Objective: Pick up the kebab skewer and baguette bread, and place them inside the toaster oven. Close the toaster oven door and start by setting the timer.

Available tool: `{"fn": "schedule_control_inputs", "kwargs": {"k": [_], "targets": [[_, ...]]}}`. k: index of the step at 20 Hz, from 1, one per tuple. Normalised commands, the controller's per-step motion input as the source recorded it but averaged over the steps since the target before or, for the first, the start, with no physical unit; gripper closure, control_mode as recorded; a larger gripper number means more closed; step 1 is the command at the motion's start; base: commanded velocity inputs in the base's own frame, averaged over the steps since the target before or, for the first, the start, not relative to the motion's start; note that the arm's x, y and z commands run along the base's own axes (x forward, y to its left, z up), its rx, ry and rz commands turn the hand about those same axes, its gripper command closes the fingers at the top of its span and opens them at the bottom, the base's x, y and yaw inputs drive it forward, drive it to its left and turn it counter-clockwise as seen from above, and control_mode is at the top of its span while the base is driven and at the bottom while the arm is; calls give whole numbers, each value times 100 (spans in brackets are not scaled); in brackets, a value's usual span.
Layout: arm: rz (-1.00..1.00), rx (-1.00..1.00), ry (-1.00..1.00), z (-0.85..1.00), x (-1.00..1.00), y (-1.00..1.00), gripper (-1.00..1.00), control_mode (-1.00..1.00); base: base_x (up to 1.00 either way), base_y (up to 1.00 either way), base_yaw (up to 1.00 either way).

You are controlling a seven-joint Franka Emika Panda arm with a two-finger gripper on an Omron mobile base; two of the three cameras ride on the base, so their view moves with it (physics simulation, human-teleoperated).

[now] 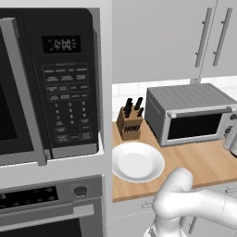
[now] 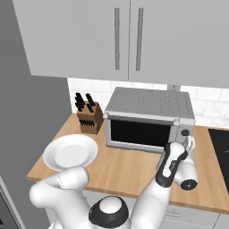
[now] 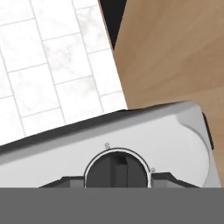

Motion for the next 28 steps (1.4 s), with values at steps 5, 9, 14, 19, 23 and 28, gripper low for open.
{"fn": "schedule_control_inputs", "kwargs": {"k": [5,9,14,19,23,28], "targets": [[0,25,5,0,0,0,100,-100,0,0,0],[0,26,7,0,4,0,100,-100,0,0,0],[-6,28,11,0,10,0,100,-100,0,0,0],[-11,33,11,0,4,0,100,-100,0,0,0],[-11,39,9,0,0,-2,100,-100,0,0,0],[-11,43,7,3,5,-4,100,-100,0,0,0]]}}
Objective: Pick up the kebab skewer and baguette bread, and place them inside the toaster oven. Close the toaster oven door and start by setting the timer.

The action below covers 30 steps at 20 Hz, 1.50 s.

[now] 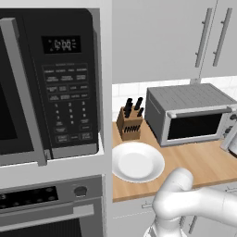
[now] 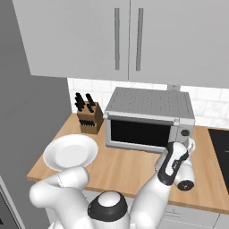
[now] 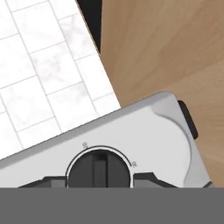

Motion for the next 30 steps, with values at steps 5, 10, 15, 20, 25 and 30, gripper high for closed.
{"fn": "schedule_control_inputs", "kwargs": {"k": [5,10,15,20,25,30], "targets": [[-9,45,10,17,12,-10,100,-100,0,0,0],[-9,51,13,16,0,-25,100,-100,0,0,0],[-9,54,13,18,0,-24,100,-100,0,0,0],[-7,55,4,5,0,-25,100,-100,0,0,0],[-8,57,0,4,15,-29,100,-100,0,0,0],[-11,52,0,3,28,-32,100,-100,0,0,0]]}}
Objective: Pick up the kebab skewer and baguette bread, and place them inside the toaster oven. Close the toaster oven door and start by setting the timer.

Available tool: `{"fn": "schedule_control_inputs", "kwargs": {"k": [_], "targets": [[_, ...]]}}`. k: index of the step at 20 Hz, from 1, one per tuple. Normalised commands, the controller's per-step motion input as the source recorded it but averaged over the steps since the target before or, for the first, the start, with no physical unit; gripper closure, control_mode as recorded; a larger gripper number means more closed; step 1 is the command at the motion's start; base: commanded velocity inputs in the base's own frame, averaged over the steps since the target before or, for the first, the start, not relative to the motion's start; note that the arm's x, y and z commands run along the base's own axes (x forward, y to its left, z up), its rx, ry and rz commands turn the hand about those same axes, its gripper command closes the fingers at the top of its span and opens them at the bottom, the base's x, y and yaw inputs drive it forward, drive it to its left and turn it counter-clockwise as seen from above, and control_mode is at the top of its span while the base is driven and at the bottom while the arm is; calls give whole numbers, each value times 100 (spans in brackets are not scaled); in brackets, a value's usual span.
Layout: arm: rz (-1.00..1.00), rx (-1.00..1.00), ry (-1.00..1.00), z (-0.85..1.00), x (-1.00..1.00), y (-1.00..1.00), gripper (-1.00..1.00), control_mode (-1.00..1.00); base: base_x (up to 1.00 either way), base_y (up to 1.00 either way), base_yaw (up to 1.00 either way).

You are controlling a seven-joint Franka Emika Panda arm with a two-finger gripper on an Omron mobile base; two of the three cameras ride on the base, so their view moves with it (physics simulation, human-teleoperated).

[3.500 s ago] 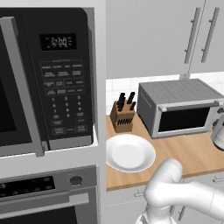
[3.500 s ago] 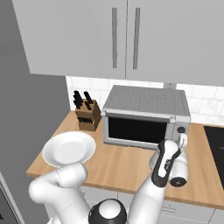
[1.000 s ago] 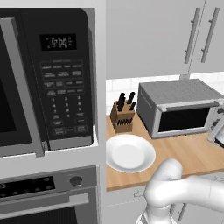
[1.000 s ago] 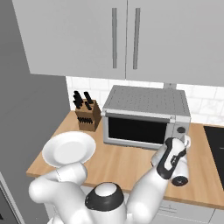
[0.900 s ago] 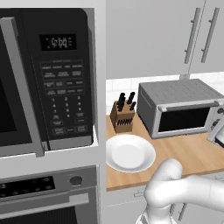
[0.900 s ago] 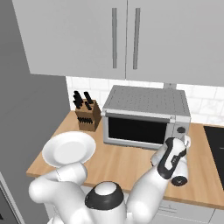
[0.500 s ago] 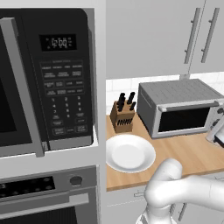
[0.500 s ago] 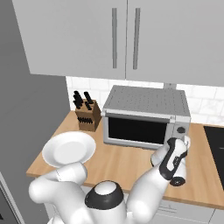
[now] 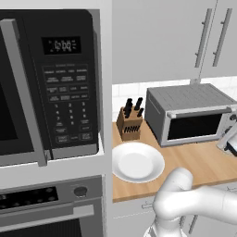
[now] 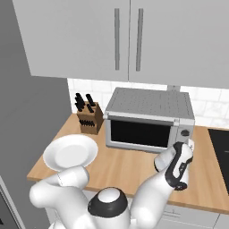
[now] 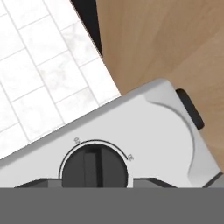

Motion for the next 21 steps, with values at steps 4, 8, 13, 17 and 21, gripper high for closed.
{"fn": "schedule_control_inputs", "kwargs": {"k": [4,8,13,17,21], "targets": [[-16,49,0,8,26,-54,100,-100,0,0,0],[-18,49,-2,11,39,-51,100,-100,0,0,0],[-25,45,-4,3,35,-16,100,-100,0,0,0],[-34,38,-4,0,15,6,100,-100,0,0,0],[-38,28,-1,0,26,34,100,-100,0,0,0]]}}
